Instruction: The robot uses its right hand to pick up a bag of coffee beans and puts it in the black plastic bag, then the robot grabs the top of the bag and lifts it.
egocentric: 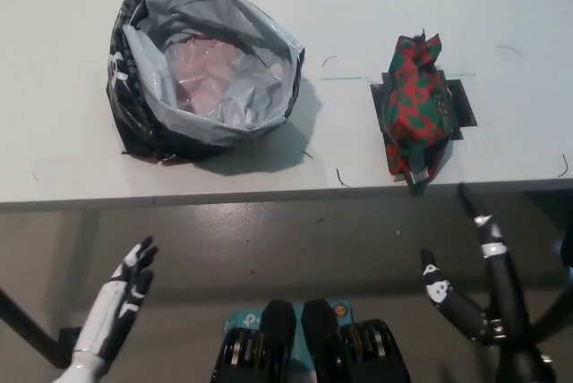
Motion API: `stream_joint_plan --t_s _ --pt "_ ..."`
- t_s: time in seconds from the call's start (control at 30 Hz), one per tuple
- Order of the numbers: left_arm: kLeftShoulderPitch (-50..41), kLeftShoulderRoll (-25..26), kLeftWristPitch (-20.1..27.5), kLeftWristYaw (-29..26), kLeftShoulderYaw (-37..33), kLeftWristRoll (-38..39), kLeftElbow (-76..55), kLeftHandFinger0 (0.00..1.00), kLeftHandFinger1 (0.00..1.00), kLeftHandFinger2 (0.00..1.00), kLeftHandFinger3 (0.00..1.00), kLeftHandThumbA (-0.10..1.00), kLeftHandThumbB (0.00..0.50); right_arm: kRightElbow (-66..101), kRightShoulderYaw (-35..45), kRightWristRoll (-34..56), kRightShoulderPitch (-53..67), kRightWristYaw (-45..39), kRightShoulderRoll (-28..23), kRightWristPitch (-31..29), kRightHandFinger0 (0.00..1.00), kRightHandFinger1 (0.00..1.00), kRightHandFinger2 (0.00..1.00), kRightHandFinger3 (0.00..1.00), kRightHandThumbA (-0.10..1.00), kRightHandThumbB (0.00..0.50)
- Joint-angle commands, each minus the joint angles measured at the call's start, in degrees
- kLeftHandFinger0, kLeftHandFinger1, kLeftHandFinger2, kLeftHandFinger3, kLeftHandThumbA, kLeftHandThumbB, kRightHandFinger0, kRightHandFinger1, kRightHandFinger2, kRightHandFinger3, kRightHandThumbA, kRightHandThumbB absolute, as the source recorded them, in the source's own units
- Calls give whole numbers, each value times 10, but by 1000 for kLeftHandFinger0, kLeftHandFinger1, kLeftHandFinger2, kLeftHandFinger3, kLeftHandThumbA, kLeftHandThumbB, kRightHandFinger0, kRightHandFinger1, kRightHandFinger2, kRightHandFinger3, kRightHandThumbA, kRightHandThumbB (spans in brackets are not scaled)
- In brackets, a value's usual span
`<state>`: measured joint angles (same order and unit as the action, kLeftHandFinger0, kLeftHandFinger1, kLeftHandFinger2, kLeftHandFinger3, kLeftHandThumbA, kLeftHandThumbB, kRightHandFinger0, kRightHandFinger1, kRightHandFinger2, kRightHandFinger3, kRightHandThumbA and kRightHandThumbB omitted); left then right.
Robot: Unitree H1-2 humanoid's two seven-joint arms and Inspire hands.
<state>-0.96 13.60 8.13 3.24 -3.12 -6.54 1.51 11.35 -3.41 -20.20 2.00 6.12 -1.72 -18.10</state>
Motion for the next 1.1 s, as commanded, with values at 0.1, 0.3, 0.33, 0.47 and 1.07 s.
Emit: stream_joint_plan --t_s 0.1,0.3,0.33,0.47,1.07 --pt "16 -13 -18 23 -46 -43 -40 1000 1000 1000 1000 1000 248 289 85 -131 -72 -17 9 115 1000 1000 1000 1000 546 174" --pt "19 -6 -13 29 -43 -23 -27 1000 1000 1000 1000 1000 241 330 109 -251 -286 -190 -37 315 1000 1000 1000 1000 878 245" --pt "18 -6 -13 28 -43 -24 -26 1000 1000 1000 1000 1000 247 325 108 -257 -301 -200 -40 328 1000 1000 1000 1000 878 263" --pt "14 -3 -4 19 -41 -37 -13 1000 1000 1000 1000 1000 257 195 81 -325 -459 -258 -70 410 1000 1000 1000 1000 884 292" --pt "16 4 3 19 -33 -33 -10 1000 1000 1000 1000 983 236 -453 30 -280 -790 -194 -58 450 1000 1000 1000 1000 1000 386"
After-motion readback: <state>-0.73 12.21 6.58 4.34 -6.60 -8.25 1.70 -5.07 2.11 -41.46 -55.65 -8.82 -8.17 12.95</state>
